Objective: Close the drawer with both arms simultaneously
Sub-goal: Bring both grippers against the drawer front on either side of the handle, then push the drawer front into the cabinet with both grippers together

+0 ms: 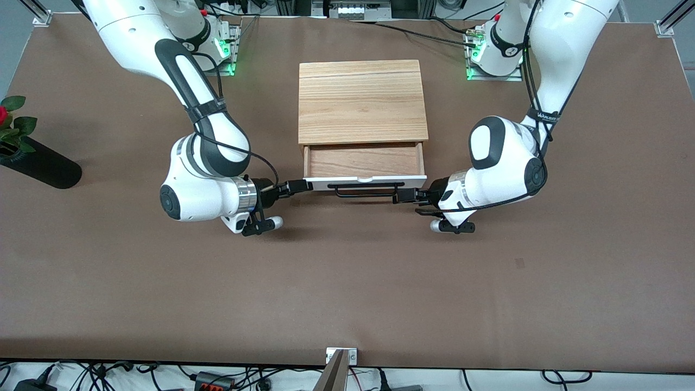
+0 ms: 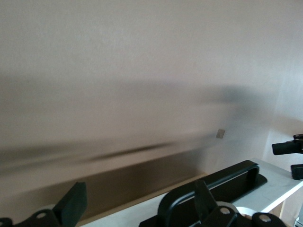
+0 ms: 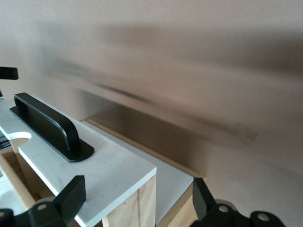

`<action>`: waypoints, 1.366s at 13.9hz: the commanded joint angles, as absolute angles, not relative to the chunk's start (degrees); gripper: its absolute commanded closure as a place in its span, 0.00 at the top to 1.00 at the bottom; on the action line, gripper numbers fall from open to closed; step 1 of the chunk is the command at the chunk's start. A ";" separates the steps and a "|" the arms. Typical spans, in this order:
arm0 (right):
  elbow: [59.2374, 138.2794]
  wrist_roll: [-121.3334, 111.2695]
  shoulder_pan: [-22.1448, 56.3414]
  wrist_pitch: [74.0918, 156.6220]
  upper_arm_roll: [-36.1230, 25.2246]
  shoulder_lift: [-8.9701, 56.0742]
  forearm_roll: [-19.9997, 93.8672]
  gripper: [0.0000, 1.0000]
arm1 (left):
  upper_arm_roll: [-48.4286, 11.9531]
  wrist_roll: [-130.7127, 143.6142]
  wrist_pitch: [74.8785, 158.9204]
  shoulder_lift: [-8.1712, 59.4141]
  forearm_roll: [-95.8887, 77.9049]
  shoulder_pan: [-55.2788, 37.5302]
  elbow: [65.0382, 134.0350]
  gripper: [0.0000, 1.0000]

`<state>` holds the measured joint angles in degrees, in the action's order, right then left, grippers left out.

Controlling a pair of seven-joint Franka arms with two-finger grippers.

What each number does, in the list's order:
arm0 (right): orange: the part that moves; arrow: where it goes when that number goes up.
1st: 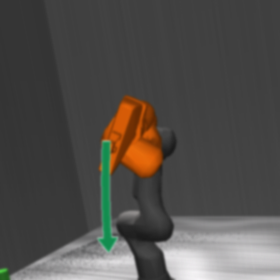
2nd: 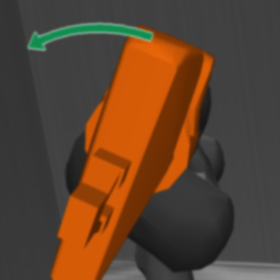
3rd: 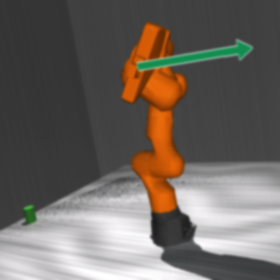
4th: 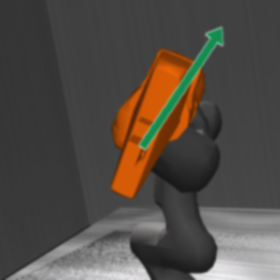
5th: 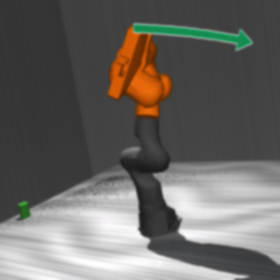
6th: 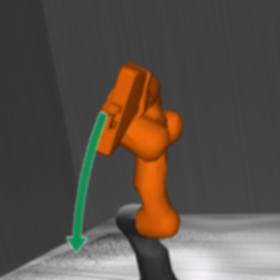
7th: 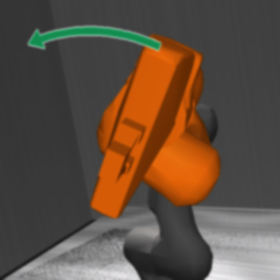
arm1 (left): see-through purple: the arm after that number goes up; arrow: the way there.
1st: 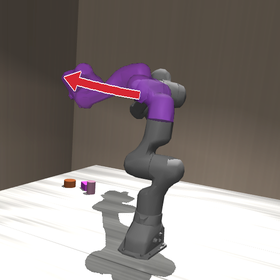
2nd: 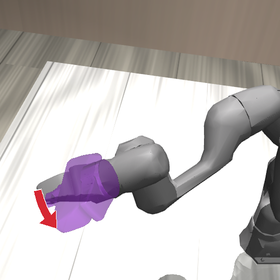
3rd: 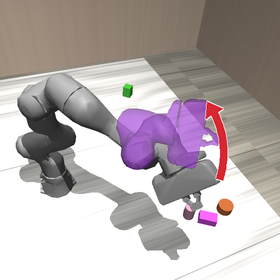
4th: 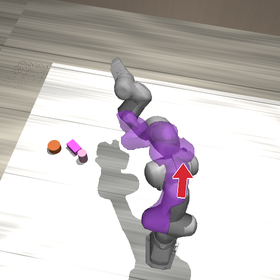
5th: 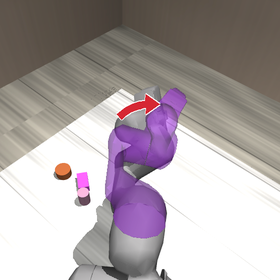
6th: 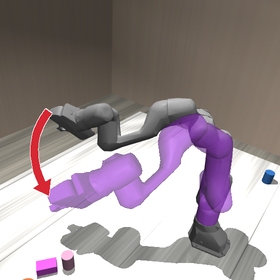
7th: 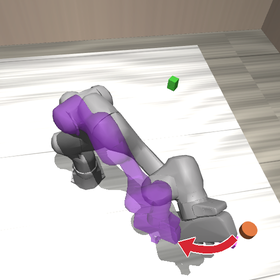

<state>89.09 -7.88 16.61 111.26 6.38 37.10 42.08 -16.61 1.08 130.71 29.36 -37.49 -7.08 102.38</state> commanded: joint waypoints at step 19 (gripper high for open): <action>93.69 -8.70 20.30 102.58 6.68 37.70 43.51 1.00 | -17.40 -1.41 111.88 24.79 -39.11 -6.06 110.39 1.00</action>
<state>92.89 -7.91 20.09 105.17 6.71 37.97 42.53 -17.22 0.19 112.23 26.73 -37.50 -6.29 107.89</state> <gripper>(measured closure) 0.000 0.000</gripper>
